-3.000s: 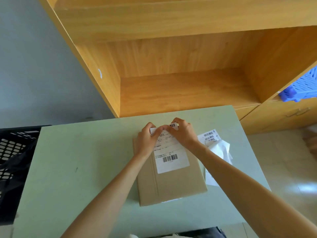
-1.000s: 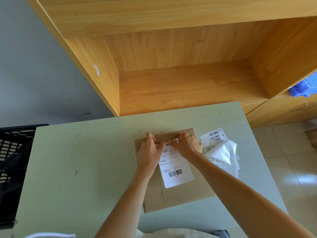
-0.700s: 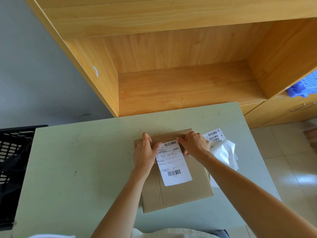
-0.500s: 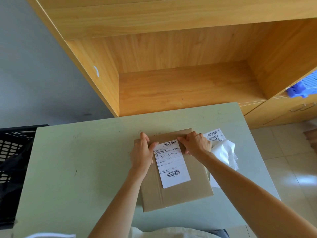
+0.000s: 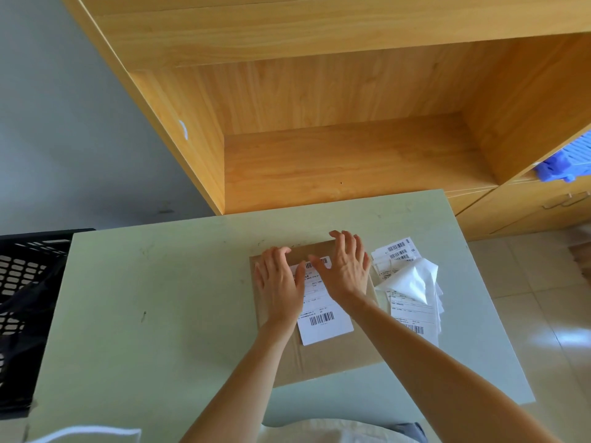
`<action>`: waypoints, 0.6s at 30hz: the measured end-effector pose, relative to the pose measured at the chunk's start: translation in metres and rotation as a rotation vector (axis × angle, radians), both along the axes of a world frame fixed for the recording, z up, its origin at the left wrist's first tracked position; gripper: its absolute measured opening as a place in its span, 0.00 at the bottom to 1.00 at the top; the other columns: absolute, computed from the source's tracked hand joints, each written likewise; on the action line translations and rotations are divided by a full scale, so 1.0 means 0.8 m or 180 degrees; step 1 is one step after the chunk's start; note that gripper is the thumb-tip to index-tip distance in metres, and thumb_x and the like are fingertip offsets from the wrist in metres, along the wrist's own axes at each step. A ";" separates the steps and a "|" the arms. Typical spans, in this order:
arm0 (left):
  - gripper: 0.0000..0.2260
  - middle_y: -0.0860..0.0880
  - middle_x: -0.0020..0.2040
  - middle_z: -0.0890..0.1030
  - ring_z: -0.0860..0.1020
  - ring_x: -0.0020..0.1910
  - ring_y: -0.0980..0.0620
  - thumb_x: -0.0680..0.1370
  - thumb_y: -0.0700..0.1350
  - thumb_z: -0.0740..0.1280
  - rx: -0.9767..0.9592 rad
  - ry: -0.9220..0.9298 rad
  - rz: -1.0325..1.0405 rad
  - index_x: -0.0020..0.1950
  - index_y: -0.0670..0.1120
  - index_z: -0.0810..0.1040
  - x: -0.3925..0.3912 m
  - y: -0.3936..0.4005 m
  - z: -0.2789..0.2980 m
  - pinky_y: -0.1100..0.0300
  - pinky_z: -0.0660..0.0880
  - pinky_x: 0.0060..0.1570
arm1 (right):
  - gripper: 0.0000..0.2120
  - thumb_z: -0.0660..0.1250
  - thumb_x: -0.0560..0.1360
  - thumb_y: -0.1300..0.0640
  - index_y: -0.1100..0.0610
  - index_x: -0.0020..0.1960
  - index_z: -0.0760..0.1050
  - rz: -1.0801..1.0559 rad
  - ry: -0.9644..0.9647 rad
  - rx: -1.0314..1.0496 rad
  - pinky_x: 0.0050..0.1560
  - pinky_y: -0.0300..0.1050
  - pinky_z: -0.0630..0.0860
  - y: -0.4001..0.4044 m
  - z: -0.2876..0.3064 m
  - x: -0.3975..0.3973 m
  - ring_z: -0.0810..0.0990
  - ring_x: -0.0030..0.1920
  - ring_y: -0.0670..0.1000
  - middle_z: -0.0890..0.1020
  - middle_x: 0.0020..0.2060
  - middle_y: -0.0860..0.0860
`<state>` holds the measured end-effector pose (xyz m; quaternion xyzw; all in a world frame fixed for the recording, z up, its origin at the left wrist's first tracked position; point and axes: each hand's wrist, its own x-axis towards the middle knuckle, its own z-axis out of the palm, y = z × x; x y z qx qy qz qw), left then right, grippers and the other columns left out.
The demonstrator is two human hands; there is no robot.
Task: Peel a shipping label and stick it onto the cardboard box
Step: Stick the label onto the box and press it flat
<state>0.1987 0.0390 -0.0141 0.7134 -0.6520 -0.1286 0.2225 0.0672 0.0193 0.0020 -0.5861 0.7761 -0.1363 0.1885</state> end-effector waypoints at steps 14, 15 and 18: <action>0.19 0.48 0.65 0.72 0.69 0.70 0.42 0.80 0.57 0.62 0.0027 0.0052 -0.0201 0.64 0.46 0.71 0.003 0.006 -0.012 0.43 0.66 0.67 | 0.37 0.60 0.77 0.37 0.54 0.77 0.54 0.0241 0.0065 0.0124 0.77 0.54 0.49 0.015 -0.010 -0.006 0.48 0.79 0.55 0.56 0.79 0.54; 0.18 0.48 0.65 0.72 0.69 0.70 0.43 0.80 0.57 0.61 0.0036 0.0046 -0.0229 0.65 0.47 0.71 0.004 0.006 -0.013 0.44 0.65 0.67 | 0.37 0.60 0.77 0.37 0.54 0.78 0.54 0.0300 0.0061 0.0127 0.78 0.54 0.49 0.016 -0.011 -0.010 0.47 0.79 0.55 0.55 0.79 0.53; 0.16 0.48 0.67 0.72 0.67 0.72 0.44 0.82 0.52 0.61 -0.0005 0.0022 -0.0339 0.67 0.46 0.71 0.010 0.008 -0.017 0.45 0.64 0.69 | 0.35 0.56 0.79 0.38 0.55 0.79 0.52 0.0492 0.0043 0.0146 0.78 0.53 0.48 0.018 -0.013 -0.020 0.45 0.80 0.54 0.53 0.79 0.52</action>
